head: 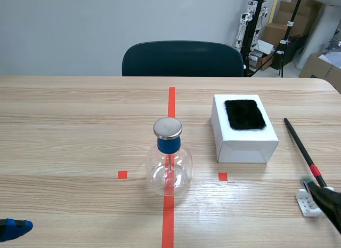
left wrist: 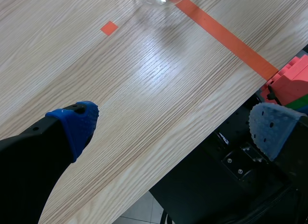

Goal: Do the electroscope experiment. pick up the black charging rod

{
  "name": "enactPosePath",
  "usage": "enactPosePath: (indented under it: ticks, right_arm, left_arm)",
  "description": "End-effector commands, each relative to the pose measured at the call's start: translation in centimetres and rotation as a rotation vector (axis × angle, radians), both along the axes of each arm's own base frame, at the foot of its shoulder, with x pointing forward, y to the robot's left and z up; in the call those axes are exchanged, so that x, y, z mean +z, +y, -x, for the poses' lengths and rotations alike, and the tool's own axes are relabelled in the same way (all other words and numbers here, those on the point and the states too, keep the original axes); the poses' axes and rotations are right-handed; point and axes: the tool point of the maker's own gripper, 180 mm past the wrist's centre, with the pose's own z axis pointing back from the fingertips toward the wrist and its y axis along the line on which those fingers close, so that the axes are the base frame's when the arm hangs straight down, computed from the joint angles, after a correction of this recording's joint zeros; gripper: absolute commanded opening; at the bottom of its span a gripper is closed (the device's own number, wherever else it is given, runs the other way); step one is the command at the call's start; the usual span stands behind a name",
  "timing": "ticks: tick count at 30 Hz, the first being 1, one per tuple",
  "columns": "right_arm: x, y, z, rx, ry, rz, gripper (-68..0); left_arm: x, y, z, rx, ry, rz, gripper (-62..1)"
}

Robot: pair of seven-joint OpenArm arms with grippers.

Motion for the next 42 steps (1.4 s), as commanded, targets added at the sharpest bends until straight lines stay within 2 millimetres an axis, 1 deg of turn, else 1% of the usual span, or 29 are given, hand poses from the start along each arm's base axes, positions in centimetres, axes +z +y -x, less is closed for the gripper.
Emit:
enactPosePath:
  ticks: [1, 4, 10, 14, 22, 30, 37, 40, 42]
  right_arm:
    - [1.2, 0.3, -1.3, -0.003, -0.038, -0.017, 0.4]
    - [1.5, -0.2, -2.5, -0.04, -0.02, -0.017, 0.4]
    - [0.7, -1.5, -3.7, -0.127, 0.106, 0.017, 0.4]
    - [0.5, -1.9, -4.9, -0.194, 0.14, -0.019, 0.4]
    - [-1.0, -3.2, -6.5, -0.314, 0.212, -0.089, 0.4]
    - [-2.8, -5.8, -8.1, -0.418, 0.288, -0.111, 0.4]
    - [-4.1, -8.1, -8.9, -0.494, 0.351, -0.117, 0.4]
    - [-4.7, -8.4, -9.2, -0.506, 0.38, -0.11, 0.4]
    - [-5.5, -8.3, -8.7, -0.511, 0.446, -0.094, 0.4]
  left_arm:
    - [0.6, -0.4, -0.2, 0.001, -0.017, 0.022, 1.4]
    - [0.6, -0.4, -0.2, 0.001, -0.017, 0.022, 1.4]
    - [0.6, -0.4, -0.2, 0.001, -0.018, 0.023, 1.4]
    - [0.6, -0.4, -0.2, 0.001, -0.017, 0.022, 1.4]
    - [0.6, -0.4, -0.2, 0.001, -0.017, 0.022, 1.4]
    - [0.6, -0.4, -0.2, 0.001, -0.017, 0.023, 1.4]
    - [0.6, -0.4, -0.2, 0.001, -0.017, 0.022, 1.4]
    - [0.6, -0.4, -0.2, 0.001, -0.018, 0.022, 1.4]
    - [0.6, -0.4, -0.2, 0.001, -0.017, 0.022, 1.4]
